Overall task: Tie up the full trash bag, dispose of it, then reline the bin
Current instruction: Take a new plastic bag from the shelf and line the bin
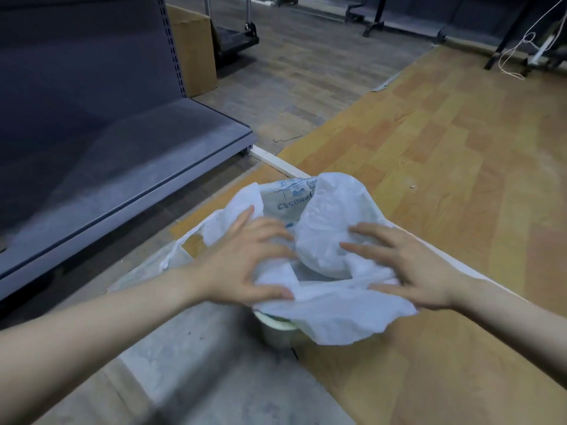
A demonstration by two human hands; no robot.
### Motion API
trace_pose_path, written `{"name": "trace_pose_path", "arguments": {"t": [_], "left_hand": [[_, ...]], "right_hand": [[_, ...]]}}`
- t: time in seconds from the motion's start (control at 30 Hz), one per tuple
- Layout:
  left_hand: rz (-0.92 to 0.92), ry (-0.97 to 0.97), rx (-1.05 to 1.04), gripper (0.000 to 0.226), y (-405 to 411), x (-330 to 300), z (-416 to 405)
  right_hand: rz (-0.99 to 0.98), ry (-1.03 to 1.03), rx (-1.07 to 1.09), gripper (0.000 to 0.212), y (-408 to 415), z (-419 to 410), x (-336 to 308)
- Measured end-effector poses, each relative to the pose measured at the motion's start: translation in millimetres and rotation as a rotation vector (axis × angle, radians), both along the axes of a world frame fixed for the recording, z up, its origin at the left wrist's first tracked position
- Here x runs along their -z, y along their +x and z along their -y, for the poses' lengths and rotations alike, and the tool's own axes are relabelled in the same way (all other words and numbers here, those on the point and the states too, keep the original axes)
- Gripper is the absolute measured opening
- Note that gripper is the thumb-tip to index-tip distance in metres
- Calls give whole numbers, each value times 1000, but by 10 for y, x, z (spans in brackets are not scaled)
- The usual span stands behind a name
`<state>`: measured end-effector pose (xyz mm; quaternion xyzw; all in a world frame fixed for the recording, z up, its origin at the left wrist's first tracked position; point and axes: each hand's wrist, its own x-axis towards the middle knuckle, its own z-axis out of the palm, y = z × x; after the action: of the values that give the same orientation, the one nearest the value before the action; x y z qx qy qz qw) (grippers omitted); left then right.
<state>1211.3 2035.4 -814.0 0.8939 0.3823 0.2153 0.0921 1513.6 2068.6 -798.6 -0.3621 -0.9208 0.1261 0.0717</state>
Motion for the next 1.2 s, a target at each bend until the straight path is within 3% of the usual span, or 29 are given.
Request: {"name": "trace_pose_path", "arguments": {"t": [0.07, 0.23, 0.4, 0.5, 0.63, 0.73, 0.83, 0.93, 1.2], "left_hand": [[-109, 28, 66, 72, -29, 74, 145], [-150, 173, 141, 66, -113, 70, 200], [-247, 449, 295, 37, -77, 71, 252], [-188, 446, 251, 31, -92, 76, 285], [-121, 379, 140, 28, -163, -2, 249], [-115, 388, 139, 28, -240, -8, 258], [-170, 445, 146, 22, -321, 16, 292], [-185, 463, 139, 38, -417, -12, 309], [-153, 707, 81, 15, -397, -7, 527]], "right_hand": [[47, 47, -38, 74, 71, 82, 65], [222, 189, -123, 86, 129, 150, 51], [227, 287, -140, 65, 136, 151, 100], [206, 418, -147, 47, 173, 156, 175], [193, 475, -84, 69, 100, 191, 210], [192, 484, -69, 72, 24, 237, 240], [191, 513, -71, 67, -25, 275, 294], [207, 547, -105, 62, -66, 261, 283], [139, 635, -310, 49, 99, 356, 267]]}}
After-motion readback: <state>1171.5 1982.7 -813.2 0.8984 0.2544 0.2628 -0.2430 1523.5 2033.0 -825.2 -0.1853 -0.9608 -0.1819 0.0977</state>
